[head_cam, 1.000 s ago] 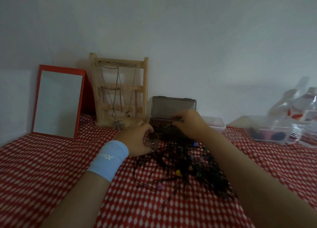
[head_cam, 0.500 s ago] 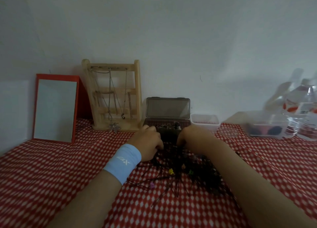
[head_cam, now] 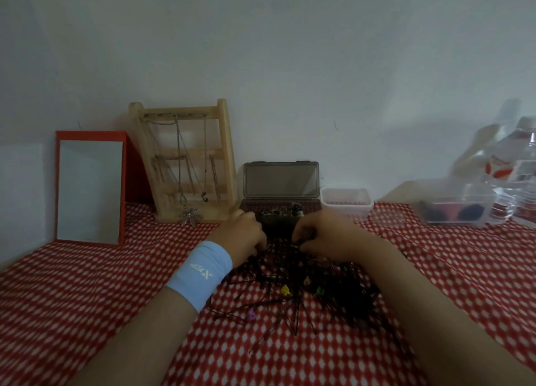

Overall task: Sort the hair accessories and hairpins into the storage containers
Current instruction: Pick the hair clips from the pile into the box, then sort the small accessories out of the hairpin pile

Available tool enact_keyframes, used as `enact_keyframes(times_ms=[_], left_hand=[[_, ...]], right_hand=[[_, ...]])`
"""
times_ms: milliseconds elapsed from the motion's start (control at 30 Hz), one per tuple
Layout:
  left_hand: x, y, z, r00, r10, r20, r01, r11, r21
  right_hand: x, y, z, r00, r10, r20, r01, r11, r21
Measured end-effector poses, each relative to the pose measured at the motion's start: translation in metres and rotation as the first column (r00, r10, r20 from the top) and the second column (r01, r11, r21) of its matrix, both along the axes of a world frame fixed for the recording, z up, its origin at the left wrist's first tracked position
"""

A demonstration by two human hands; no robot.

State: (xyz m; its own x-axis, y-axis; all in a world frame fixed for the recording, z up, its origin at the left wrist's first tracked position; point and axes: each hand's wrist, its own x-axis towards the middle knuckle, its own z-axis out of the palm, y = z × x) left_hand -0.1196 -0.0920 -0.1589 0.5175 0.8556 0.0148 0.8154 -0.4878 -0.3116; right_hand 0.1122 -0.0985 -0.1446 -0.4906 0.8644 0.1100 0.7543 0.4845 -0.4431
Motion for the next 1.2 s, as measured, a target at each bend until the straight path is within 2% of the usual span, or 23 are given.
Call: enact_keyframes(times_ms=[167,267,367,500,633,700,800,900,1033,1200], left_hand=[[-0.001,-0.006,0.003,0.997,0.015,-0.077,-0.007,0.996,0.093],[-0.001,-0.008,0.009,0.999,-0.013,-0.044,0.017,0.996,0.093],[0.001,-0.012,0.015,0.976,-0.076,0.204,0.056,0.993,0.105],[-0.015,-0.017,0.025,0.803,-0.047,0.594,-0.005,0.996,0.084],[-0.047,-0.016,0.026,0.677,0.093,0.730,-0.222,0.972,0.081],[-0.058,-0.016,0.024,0.640,0.192,0.744,-0.262,0.965,-0.023],[-0.069,-0.017,0.023,0.600,0.376,0.706,-0.276,0.926,-0.259],[-0.071,-0.020,0.023,0.639,0.484,0.598,-0.263,0.868,-0.421],[-0.063,-0.025,0.025,0.703,0.427,0.568,-0.233,0.894,-0.383],[-0.049,-0.031,0.037,0.660,0.375,0.651,-0.107,0.905,-0.412]], right_hand=[[0.007,-0.006,0.002,0.996,0.078,0.047,-0.072,0.992,-0.105],[0.005,-0.007,0.001,0.992,0.091,0.089,-0.081,0.991,-0.105],[0.004,-0.008,0.001,0.994,0.072,0.081,-0.064,0.993,-0.098],[0.005,-0.009,0.000,1.000,0.028,0.003,-0.027,0.996,-0.086],[-0.001,-0.009,0.002,0.997,-0.032,-0.071,0.031,0.999,-0.020],[-0.008,-0.010,0.006,0.991,-0.063,-0.117,0.063,0.998,-0.009],[-0.025,-0.009,0.014,0.995,-0.020,-0.103,0.023,0.999,0.026],[-0.049,-0.007,0.023,0.993,0.031,-0.114,-0.028,0.999,0.023],[-0.084,0.000,0.035,0.986,0.123,-0.111,-0.118,0.992,0.048],[-0.100,0.006,0.043,0.981,0.185,-0.059,-0.183,0.982,0.041]])
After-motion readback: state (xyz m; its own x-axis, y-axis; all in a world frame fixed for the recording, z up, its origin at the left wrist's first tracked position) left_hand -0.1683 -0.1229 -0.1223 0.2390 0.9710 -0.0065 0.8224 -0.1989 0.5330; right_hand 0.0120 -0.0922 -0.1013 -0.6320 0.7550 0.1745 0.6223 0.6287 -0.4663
